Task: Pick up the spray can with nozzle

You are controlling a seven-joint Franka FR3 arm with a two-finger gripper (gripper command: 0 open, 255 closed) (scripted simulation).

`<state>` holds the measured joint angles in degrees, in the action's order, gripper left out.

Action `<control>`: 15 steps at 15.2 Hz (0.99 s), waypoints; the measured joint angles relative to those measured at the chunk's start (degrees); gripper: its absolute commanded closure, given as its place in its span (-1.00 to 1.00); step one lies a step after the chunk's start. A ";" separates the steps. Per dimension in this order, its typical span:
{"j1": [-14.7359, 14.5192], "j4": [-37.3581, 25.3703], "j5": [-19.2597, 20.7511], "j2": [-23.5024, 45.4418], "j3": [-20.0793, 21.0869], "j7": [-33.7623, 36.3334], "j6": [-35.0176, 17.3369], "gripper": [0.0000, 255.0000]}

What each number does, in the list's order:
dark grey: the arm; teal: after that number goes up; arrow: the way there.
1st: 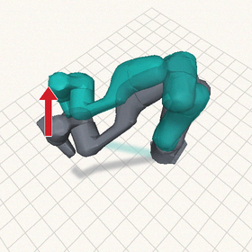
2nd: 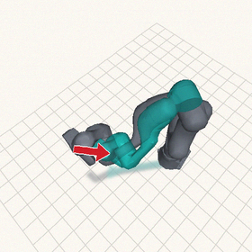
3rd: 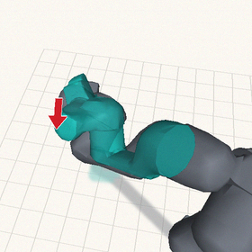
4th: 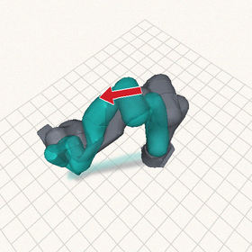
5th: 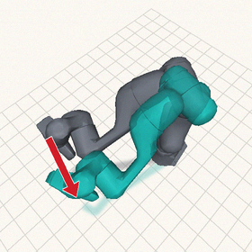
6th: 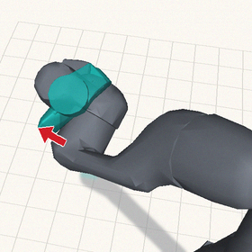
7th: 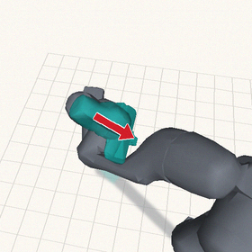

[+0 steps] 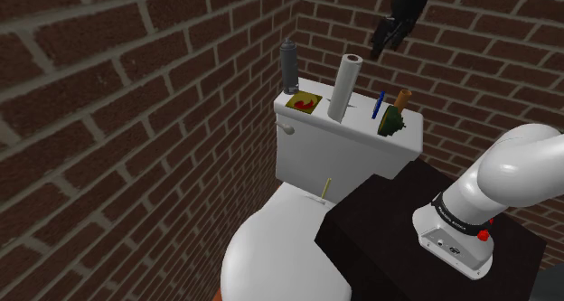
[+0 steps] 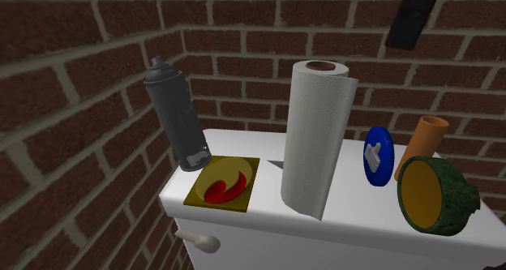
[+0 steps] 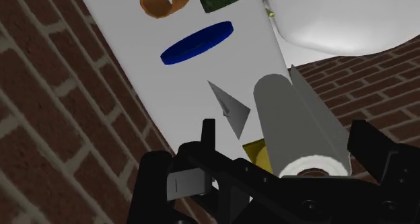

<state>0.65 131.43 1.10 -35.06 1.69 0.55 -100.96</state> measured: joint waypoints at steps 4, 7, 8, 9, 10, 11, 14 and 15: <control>0.08 -5.13 -1.39 8.49 2.13 5.22 -3.78 -1.00; 0.09 -9.53 -1.99 14.84 3.73 9.30 -6.06 -1.00; 0.18 -11.40 -2.04 17.22 4.07 10.46 -6.73 -1.00; 0.30 -13.11 -2.06 19.32 4.28 11.46 -7.24 -1.00; 0.23 -14.54 -2.12 21.18 4.73 12.82 -7.79 -1.00; 0.34 -16.40 -2.04 23.44 4.90 13.80 -8.34 -1.00; 0.15 -21.96 -1.79 29.57 5.83 17.64 -9.28 -1.00; 0.07 -23.92 -1.65 31.71 6.05 18.85 -9.60 -1.00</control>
<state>0.72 107.51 -0.55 -3.34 7.74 19.40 -110.56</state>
